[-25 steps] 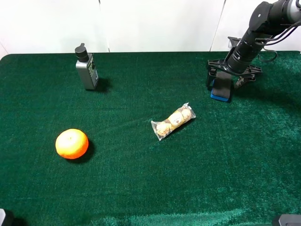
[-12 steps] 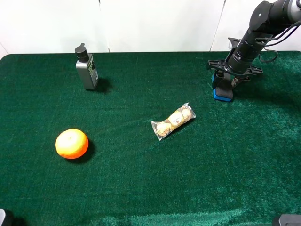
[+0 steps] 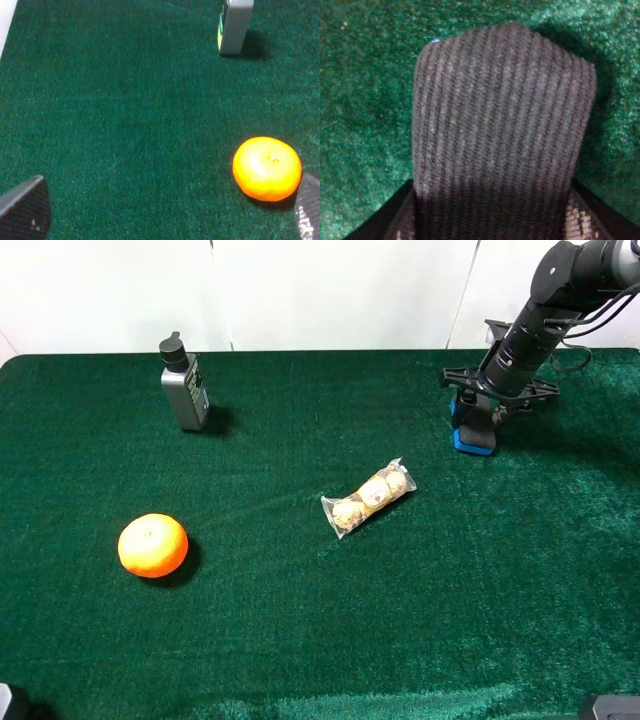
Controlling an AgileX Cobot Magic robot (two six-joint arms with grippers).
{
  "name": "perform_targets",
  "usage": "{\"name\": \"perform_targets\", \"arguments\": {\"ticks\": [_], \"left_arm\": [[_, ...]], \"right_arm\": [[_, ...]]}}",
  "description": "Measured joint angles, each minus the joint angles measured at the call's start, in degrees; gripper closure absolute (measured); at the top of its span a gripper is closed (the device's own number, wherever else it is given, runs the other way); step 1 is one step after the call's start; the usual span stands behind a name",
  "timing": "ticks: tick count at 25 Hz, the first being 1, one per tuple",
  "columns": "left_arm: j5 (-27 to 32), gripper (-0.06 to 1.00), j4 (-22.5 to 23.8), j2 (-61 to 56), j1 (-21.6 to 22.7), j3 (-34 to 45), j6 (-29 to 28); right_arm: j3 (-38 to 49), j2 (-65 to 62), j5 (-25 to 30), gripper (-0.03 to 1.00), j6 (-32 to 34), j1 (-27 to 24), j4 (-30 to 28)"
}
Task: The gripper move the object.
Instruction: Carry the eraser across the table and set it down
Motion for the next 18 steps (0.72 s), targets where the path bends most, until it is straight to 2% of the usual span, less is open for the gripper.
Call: {"name": "perform_targets", "arguments": {"ticks": [18], "left_arm": [[0.00, -0.05, 0.00, 0.00, 0.00, 0.00, 0.00]], "right_arm": [[0.00, -8.36, 7.81, 0.59, 0.38, 0.19, -0.20]]}}
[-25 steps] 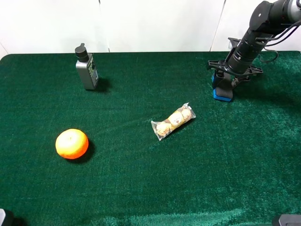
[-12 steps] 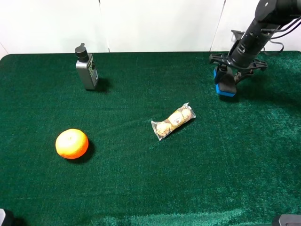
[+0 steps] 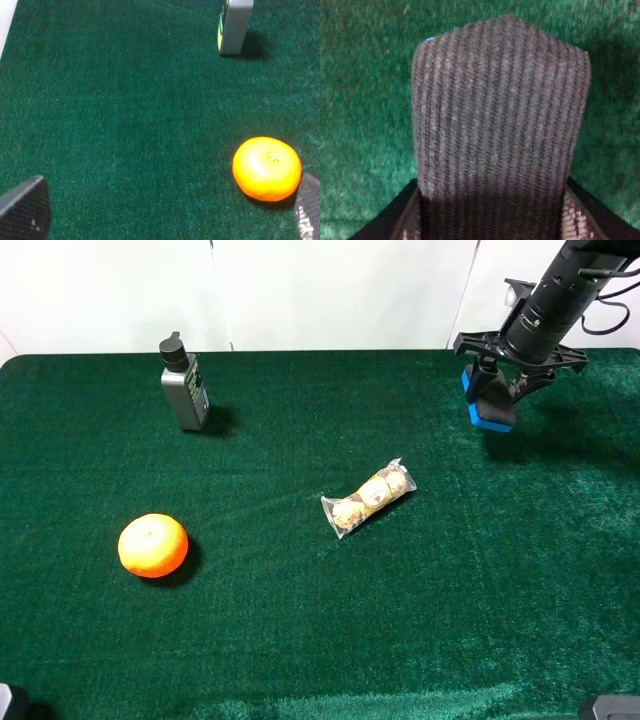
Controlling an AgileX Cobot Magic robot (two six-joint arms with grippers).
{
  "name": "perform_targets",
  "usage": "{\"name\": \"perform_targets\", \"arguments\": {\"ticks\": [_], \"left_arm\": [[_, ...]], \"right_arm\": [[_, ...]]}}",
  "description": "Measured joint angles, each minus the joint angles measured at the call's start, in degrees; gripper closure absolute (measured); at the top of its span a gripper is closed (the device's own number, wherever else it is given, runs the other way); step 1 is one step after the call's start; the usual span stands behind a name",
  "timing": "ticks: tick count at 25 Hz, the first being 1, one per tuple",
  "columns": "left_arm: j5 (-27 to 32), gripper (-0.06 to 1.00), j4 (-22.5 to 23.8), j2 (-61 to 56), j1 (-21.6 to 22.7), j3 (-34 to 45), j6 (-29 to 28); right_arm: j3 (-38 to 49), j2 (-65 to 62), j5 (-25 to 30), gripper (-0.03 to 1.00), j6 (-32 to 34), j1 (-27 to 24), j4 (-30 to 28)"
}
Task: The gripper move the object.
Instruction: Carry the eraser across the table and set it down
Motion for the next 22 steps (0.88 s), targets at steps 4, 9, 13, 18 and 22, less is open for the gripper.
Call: {"name": "perform_targets", "arguments": {"ticks": [4, 9, 13, 18, 22], "left_arm": [[0.00, -0.05, 0.00, 0.00, 0.00, 0.00, 0.00], [0.00, -0.05, 0.00, 0.00, 0.00, 0.00, 0.00], [0.00, -0.05, 0.00, 0.00, 0.00, 0.00, 0.00], [0.00, -0.05, 0.00, 0.00, 0.00, 0.00, 0.00], [0.00, -0.05, 0.00, 0.00, 0.00, 0.00, 0.00]], "right_arm": [[0.00, -0.31, 0.41, 0.59, 0.76, 1.98, -0.11], [0.00, -0.31, -0.20, 0.59, 1.99, 5.92, -0.11], [0.00, -0.31, -1.57, 0.59, 3.73, 8.97, 0.02], [-0.75, -0.31, -3.02, 0.59, 5.78, 13.32, 0.26], [-4.02, -0.31, -4.07, 0.59, 7.80, 16.75, 0.48]]}}
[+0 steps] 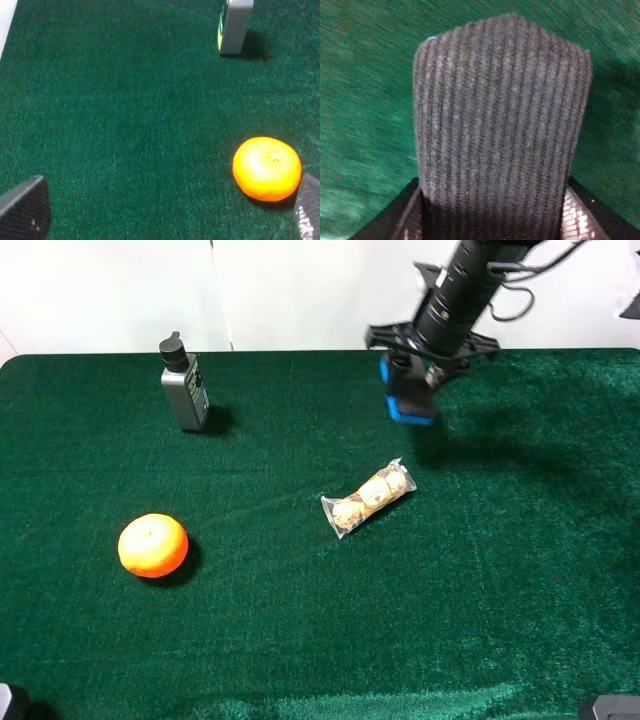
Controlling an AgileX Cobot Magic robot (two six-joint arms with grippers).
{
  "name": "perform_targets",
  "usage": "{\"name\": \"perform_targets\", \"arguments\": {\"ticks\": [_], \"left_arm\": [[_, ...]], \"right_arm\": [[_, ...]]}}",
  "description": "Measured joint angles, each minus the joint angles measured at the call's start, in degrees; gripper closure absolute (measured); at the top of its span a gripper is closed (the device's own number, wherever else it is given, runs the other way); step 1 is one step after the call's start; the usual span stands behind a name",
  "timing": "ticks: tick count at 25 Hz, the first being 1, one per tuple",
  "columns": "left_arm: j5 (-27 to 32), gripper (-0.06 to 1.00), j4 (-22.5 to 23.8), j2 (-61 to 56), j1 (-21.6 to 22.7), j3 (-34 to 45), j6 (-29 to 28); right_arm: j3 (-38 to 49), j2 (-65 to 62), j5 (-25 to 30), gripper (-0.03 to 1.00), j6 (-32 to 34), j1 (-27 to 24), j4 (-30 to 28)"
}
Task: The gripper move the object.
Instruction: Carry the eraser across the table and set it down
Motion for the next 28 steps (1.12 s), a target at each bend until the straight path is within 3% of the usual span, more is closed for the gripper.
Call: {"name": "perform_targets", "arguments": {"ticks": [9, 28], "left_arm": [[0.00, -0.05, 0.00, 0.00, 0.00, 0.00, 0.00], [0.00, -0.05, 0.00, 0.00, 0.00, 0.00, 0.00]], "right_arm": [[-6.97, 2.64, -1.07, 0.59, 3.80, 5.25, 0.16], [-29.37, 18.26, 5.32, 0.59, 6.66, 12.12, 0.98]]}}
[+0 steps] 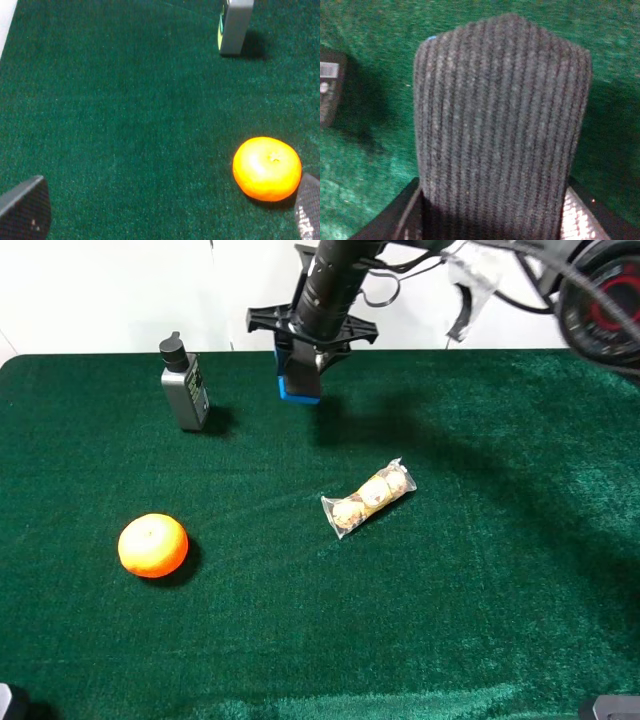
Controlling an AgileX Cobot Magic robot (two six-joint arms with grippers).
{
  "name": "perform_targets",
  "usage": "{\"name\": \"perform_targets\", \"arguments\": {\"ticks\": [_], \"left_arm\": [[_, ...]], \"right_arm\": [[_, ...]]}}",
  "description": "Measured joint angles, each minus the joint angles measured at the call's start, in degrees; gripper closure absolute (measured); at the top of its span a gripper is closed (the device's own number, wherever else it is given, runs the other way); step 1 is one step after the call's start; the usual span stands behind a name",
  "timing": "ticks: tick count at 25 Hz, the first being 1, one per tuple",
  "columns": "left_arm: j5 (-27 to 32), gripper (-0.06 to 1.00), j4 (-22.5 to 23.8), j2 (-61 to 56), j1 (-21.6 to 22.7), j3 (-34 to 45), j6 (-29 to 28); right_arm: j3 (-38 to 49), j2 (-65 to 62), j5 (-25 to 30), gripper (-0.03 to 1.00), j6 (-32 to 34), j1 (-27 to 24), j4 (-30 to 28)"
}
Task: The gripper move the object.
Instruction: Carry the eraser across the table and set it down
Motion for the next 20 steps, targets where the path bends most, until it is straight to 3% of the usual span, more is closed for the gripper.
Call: {"name": "perform_targets", "arguments": {"ticks": [20], "left_arm": [[0.00, -0.05, 0.00, 0.00, 0.00, 0.00, 0.00]], "right_arm": [[-1.33, 6.67, -7.10, 0.59, 3.45, 4.35, -0.96]]}}
